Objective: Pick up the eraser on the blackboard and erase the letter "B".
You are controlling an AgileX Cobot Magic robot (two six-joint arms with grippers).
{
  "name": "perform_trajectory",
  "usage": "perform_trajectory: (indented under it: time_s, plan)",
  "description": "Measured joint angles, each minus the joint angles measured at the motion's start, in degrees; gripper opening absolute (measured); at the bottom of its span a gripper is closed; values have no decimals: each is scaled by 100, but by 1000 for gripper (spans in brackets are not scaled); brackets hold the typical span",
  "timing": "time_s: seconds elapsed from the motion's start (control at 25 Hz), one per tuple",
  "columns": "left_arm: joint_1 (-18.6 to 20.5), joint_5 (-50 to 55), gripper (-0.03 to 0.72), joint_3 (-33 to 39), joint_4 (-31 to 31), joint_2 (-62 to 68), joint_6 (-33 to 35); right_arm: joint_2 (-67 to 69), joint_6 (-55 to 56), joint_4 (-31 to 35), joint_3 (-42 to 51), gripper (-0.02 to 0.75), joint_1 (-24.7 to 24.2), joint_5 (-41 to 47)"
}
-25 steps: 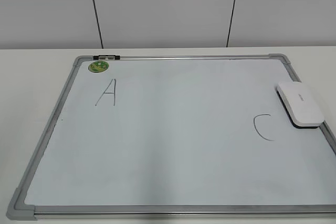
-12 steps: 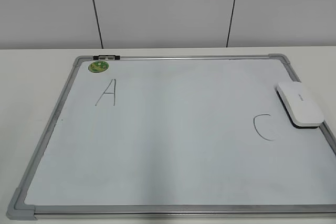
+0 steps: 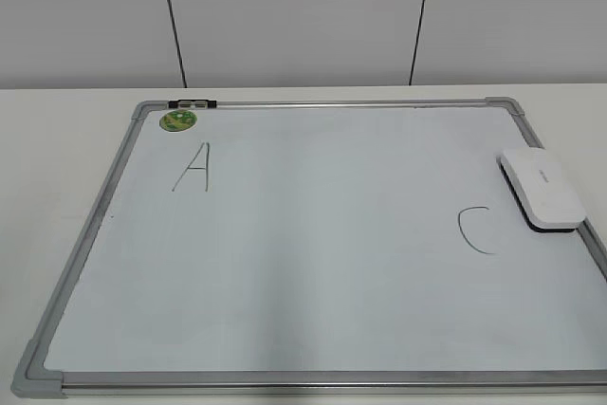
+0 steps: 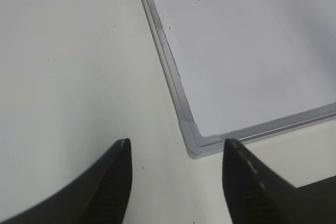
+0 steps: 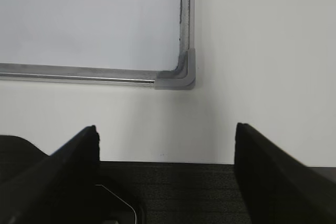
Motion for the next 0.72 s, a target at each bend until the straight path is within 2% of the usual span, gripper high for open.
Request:
perform_trajectory:
  time_s: [0.12,0.32,0.72]
  plan:
    - [0,171,407,-51,0,0,0,0,0,0,0,592,0,0]
    - [-14,1084,387,-116,128,0,0,0,0,0,0,592,0,0]
    - [-23,1090,370,-46,137,0,0,0,0,0,0,592,0,0]
